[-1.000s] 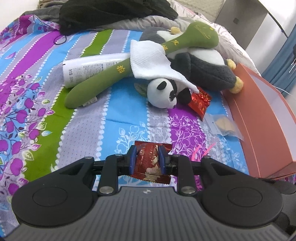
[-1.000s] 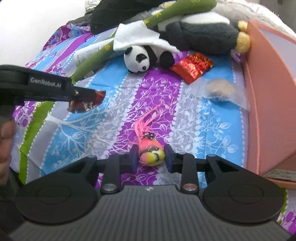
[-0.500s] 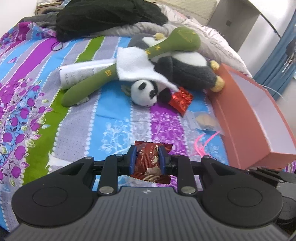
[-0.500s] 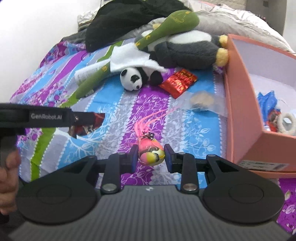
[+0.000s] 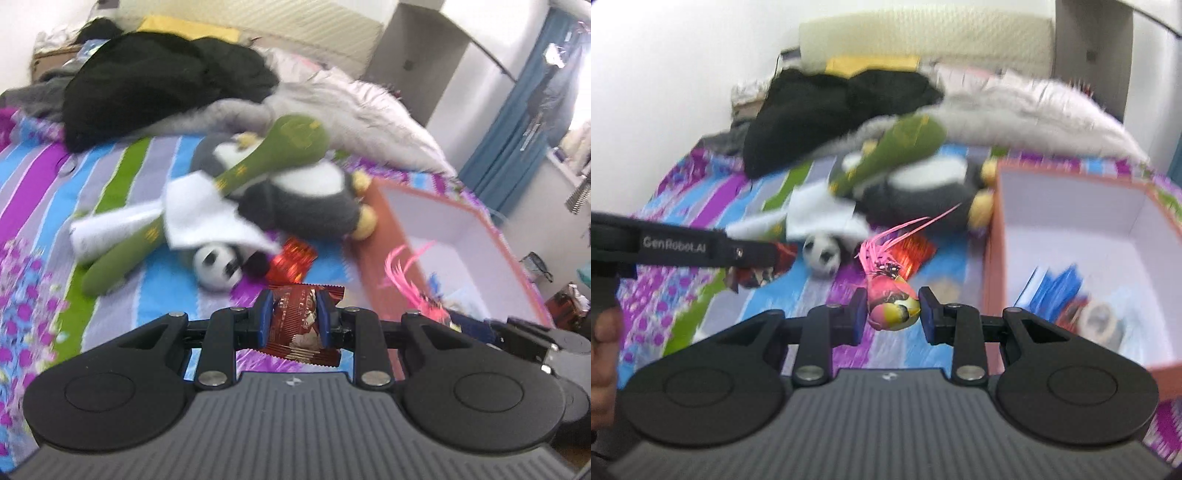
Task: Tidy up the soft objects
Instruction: 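Carry the candy packet and keychain over the orange box with both tools, then open both tools to drop the candy and keychain into the box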
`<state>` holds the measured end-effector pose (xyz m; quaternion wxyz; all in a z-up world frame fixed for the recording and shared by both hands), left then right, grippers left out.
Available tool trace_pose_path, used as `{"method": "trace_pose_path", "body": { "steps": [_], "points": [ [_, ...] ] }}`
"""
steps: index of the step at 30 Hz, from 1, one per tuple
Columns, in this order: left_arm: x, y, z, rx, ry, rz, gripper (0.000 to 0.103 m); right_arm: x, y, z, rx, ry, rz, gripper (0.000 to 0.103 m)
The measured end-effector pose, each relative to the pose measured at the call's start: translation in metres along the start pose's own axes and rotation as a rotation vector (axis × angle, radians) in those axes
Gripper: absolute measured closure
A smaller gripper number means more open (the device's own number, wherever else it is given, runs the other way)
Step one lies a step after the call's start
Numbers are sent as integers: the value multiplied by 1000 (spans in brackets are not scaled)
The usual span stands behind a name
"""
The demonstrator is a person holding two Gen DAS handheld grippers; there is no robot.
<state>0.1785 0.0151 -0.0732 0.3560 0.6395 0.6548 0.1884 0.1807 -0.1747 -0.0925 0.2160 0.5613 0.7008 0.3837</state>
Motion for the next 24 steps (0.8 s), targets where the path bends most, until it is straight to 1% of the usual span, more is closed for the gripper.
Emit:
{"method": "trace_pose_path", "body": {
  "steps": [3, 5, 9, 12, 16, 20, 24],
  "points": [
    [-16, 21, -3, -24, -25, 35, 73, -10, 22, -10, -50, -16, -13, 70],
    [-26, 34, 0, -31, -57, 46, 73, -18, 35, -15, -76, -20, -11, 70],
    [-51, 58, 14, -19, -85, 102, 73, -40, 56, -23, -101, -28, 1, 70],
    [-66, 75, 25, 2, -130, 104, 73, -58, 70, -27, -115, -45, 10, 70],
    [-93, 92, 36, 17, -157, 141, 73, -86, 86, -32, -121, -85, 37, 70],
    [-126, 104, 46, 27, -184, 193, 73, -112, 95, -40, -109, -92, 71, 70],
    [-152, 112, 64, 68, -224, 200, 73, -140, 98, -39, -82, -127, 101, 70]
  ]
}}
Point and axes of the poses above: each gripper's, at about its wrist camera, not at the fingertips, and z roughly the way its jaws point, x to its left, y to its top, the point moved 1 cm from there along z, roughly the way its jaws point, and after that the axes turned 5 degrees about z, right-handed, at the moved point
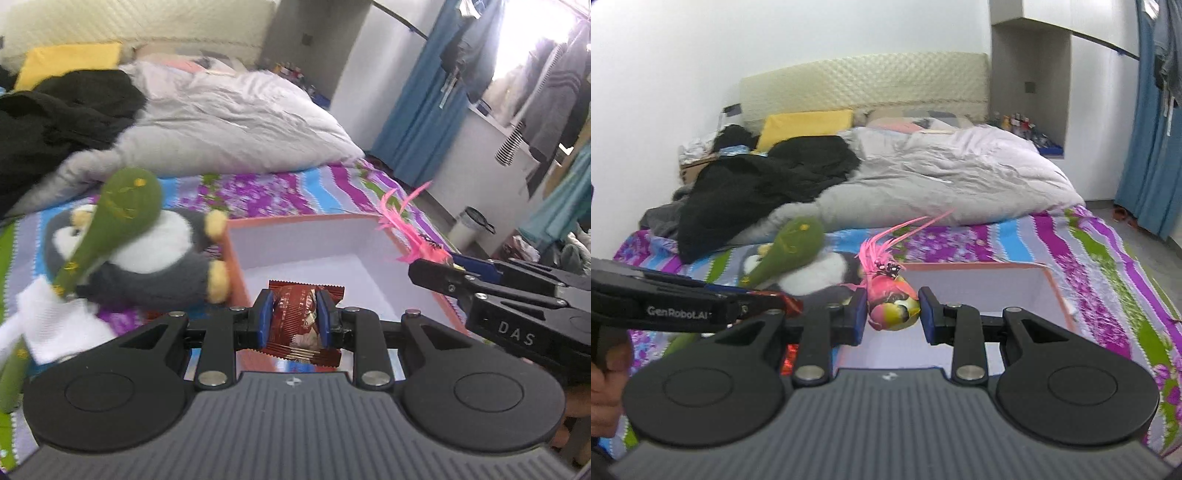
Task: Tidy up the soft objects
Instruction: 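Open both tools to drop the candy and keychain into the box, then withdraw both open tools from the box toward the pile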
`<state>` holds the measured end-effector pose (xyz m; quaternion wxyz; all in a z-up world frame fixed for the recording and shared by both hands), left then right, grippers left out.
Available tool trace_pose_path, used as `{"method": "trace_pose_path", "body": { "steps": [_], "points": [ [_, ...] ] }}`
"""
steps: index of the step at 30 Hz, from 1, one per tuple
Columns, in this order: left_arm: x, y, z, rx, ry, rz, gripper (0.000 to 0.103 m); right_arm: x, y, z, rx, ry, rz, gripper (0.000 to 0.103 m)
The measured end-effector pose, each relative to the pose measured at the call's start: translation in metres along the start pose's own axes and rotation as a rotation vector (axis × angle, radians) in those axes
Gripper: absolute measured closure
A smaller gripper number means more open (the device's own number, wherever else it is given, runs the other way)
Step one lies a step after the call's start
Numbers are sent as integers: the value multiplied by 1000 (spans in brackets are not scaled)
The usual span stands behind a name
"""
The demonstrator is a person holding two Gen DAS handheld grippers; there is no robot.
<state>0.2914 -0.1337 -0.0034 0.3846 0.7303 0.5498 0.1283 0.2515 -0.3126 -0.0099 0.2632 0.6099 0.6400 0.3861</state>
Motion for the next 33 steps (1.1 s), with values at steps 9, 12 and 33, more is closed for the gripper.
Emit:
{"method": "trace_pose_path", "body": {
  "steps": [9, 12, 33],
  "points": [
    [-32, 6, 72, 137, -41, 10, 73, -62, -26, 33, 178, -61, 65, 70],
    [-37, 1, 96, 185, -42, 13, 73, -82, -39, 44, 227, -73, 103, 70],
    [-46, -30, 155, 311, 0, 48, 54, -121, -90, 76, 347, -80, 213, 56]
  ]
}}
Point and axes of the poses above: each gripper's, at about its wrist camera, not at the fingertips, and z roughly the way its jaws point, x to its left, y to its top, the point moved 1 cm from there along z, roughly the way its jaws point, and after that the axes turned 5 degrees about z, right-handed, at the moved point
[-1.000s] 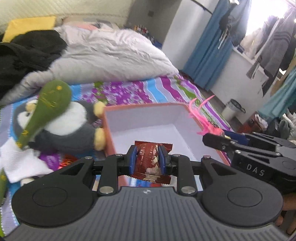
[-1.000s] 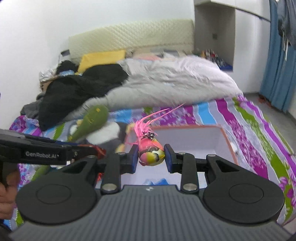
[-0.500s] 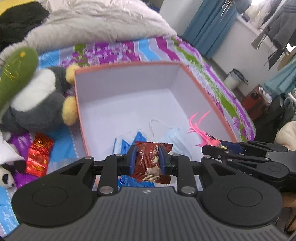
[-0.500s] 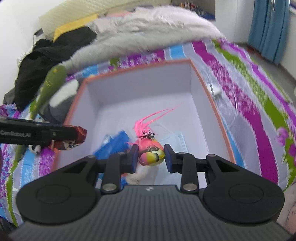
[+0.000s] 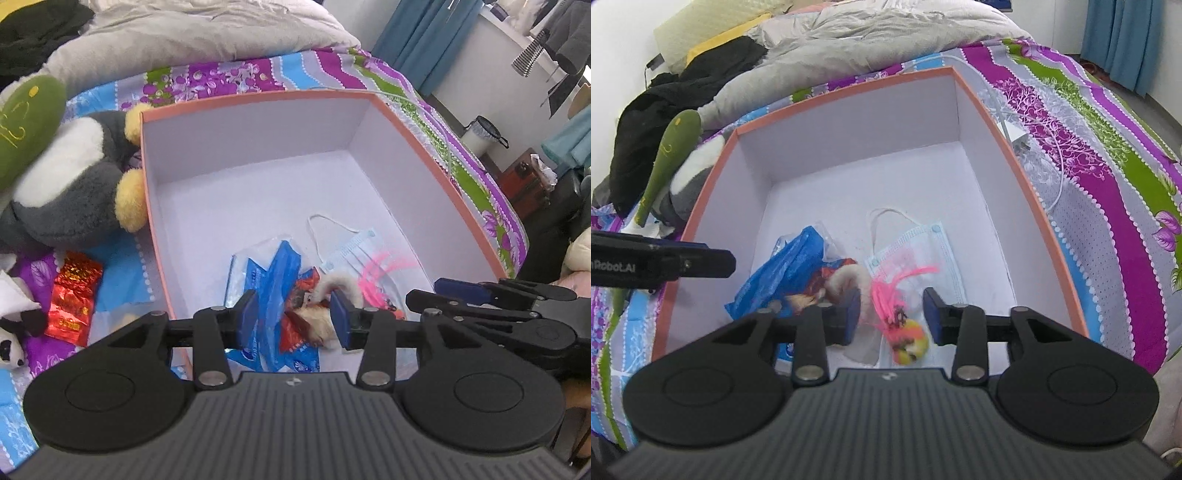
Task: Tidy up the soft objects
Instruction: 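Withdraw both open tools from the box toward the pile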
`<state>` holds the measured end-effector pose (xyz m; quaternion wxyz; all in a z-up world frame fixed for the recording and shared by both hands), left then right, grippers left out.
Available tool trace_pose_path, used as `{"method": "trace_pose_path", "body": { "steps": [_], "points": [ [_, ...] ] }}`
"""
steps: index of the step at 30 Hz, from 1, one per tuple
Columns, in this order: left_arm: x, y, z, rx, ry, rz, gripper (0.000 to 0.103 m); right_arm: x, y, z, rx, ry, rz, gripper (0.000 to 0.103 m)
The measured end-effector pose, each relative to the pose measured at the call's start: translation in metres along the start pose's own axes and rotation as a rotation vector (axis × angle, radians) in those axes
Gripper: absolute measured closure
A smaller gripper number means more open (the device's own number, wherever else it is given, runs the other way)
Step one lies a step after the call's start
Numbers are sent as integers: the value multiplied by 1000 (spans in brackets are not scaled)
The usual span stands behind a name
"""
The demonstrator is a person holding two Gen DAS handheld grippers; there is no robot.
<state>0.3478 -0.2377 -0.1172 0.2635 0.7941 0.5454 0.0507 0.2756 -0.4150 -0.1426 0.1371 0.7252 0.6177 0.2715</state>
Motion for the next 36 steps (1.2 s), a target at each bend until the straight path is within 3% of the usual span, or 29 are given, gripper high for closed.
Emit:
{"method": "trace_pose_path", "body": {
  "steps": [8, 19, 36],
  "points": [
    [0, -3, -42, -84, 21, 32, 54, 17, 6, -30, -76, 7, -25, 53],
    [21, -18, -119, -243, 70, 22, 54, 70, 16, -79, -186, 58, -112, 54],
    [84, -93, -219, -393, 168, -33, 54, 174, -17, -111, -249, 198, -229, 53]
  ]
}}
Point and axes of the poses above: each gripper's, at about its wrist camera, not at the fingertips, and z roughly the way its jaws point, x to its left, y to its top, the point moved 1 cm from there along z, roughly the way its jaws point, and after that the axes turned 5 degrees about z, right-handed, at the moved point
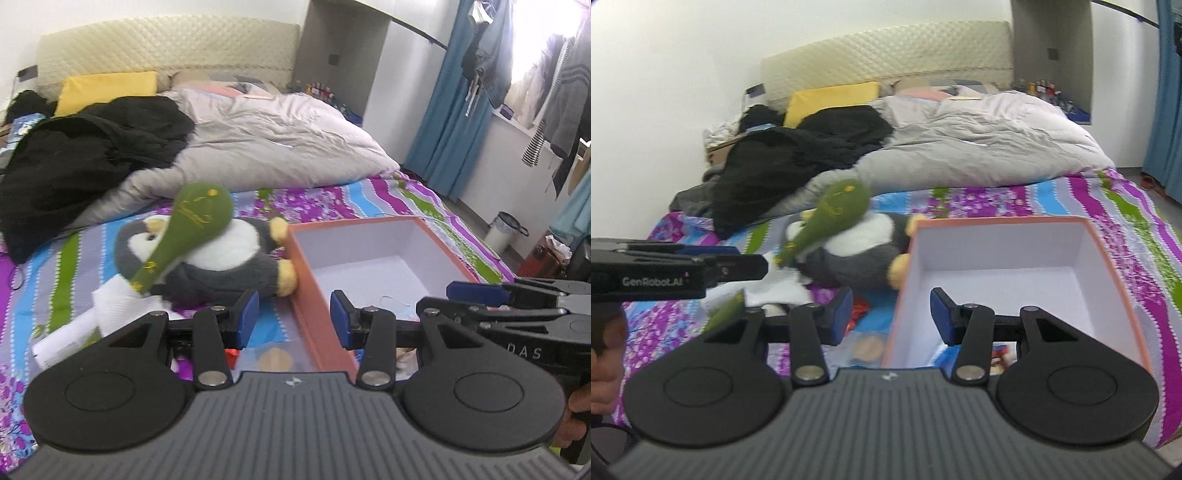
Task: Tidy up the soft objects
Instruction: 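Withdraw both open tools from the box toward the pile, then move the right tool to the clear cookie bag while the left tool nears the panda plush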
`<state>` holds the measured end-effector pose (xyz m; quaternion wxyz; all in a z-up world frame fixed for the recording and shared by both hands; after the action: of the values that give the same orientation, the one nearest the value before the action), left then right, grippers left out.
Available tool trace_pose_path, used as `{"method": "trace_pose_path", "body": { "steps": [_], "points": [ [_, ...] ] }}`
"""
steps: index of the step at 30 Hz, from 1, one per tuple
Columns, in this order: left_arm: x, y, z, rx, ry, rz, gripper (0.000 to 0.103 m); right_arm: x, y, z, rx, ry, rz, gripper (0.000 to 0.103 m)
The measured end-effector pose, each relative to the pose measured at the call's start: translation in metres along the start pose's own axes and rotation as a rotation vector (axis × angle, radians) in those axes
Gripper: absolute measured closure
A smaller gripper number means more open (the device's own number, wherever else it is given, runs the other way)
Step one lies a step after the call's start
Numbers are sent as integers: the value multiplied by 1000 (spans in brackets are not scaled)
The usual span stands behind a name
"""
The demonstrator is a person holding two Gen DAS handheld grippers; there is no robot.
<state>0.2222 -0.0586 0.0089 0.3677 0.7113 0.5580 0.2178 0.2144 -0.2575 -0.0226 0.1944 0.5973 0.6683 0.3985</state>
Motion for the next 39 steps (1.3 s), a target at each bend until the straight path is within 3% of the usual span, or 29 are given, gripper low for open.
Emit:
{"method": "trace_pose_path", "body": {
  "steps": [10, 36, 39],
  "points": [
    [25, -37, -32, -37, 80, -8, 54, 40, -35, 4, 2, 58, -19, 53],
    [52, -114, -37, 26, 114, -110, 54, 76, -108, 14, 64, 41, -26, 53],
    [55, -126, -35, 35, 117, -123, 49, 79, -115, 16, 63, 30, -20, 54]
  ]
}}
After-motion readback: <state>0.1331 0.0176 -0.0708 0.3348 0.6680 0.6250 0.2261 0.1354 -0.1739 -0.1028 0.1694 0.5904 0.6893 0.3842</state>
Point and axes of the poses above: each gripper's, at about its wrist camera, not at the fingertips, and z roughly the way its jaws point, x to its left, y to its top, the point moved 1 cm from there along z, roughly the way its jaws point, and after that the axes turned 5 degrees about z, right-handed, at the moved point
